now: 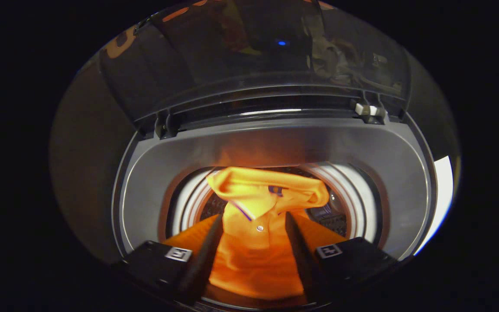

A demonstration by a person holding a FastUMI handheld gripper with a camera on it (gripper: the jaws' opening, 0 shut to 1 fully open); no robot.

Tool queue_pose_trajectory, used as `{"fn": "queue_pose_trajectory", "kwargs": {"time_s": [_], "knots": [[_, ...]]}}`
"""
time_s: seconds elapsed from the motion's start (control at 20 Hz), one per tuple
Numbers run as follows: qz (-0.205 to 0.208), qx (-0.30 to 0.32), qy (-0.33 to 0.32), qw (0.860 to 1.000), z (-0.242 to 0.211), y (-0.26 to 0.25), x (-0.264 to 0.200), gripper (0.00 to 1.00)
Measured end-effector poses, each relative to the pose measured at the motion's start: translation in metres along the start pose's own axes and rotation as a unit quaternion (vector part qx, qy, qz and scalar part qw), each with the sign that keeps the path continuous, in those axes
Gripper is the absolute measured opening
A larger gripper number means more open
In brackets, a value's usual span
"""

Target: Put the clothes into the washing machine and then close the washing machine lid.

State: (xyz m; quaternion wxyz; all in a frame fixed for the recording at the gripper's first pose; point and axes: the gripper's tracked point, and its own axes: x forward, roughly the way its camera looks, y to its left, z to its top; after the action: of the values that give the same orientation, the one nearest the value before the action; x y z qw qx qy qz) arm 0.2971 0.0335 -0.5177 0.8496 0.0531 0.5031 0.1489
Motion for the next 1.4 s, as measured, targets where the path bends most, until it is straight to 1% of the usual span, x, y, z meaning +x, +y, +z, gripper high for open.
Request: {"fn": "queue_pose_trajectory", "kwargs": {"time_s": [0.2, 0.35, 0.6, 0.85, 1.05, 1.25, 1.4], "knots": [[-0.002, 0.012, -0.005, 1.000, -0.003, -0.002, -0.005, 0.99], [-0.003, 0.017, -0.014, 1.000, -0.002, -0.005, -0.010, 0.99], [0.006, 0.021, -0.039, 0.999, 0.002, 0.002, -0.025, 0.99], [0.012, 0.032, -0.081, 0.996, 0.004, 0.012, -0.059, 0.99], [0.015, 0.040, -0.112, 0.993, 0.007, 0.017, -0.093, 0.99], [0.005, 0.029, -0.172, 0.985, 0.029, 0.021, -0.144, 0.99], [0.012, 0.017, -0.211, 0.977, 0.052, 0.036, -0.187, 0.99]]}}
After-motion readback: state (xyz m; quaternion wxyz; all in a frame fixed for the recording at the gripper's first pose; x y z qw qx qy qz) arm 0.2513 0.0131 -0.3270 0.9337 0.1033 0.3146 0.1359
